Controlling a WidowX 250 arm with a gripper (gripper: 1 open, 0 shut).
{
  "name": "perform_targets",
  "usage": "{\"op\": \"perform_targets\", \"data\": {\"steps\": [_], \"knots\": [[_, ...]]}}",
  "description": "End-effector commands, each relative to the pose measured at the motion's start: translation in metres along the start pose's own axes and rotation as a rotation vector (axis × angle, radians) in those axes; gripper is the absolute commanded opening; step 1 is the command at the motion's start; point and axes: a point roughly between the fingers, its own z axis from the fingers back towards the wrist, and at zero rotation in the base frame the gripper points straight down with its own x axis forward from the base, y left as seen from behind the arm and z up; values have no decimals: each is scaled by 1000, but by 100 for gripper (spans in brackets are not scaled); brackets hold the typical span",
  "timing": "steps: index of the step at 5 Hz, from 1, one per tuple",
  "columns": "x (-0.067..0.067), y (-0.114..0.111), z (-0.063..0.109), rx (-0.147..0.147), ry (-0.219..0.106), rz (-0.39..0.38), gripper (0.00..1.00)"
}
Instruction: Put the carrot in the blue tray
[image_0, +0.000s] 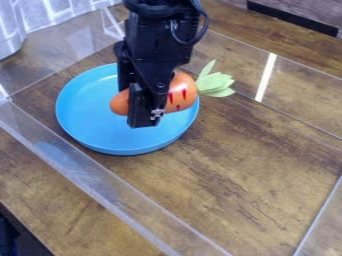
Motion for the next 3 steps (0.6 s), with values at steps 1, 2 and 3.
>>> {"op": "perform_targets", "data": {"steps": [1,2,3], "knots": [[6,9,17,40,-80,30,0],[11,14,15,44,-96,48,0],[16,18,9,43,-115,61,0]]}}
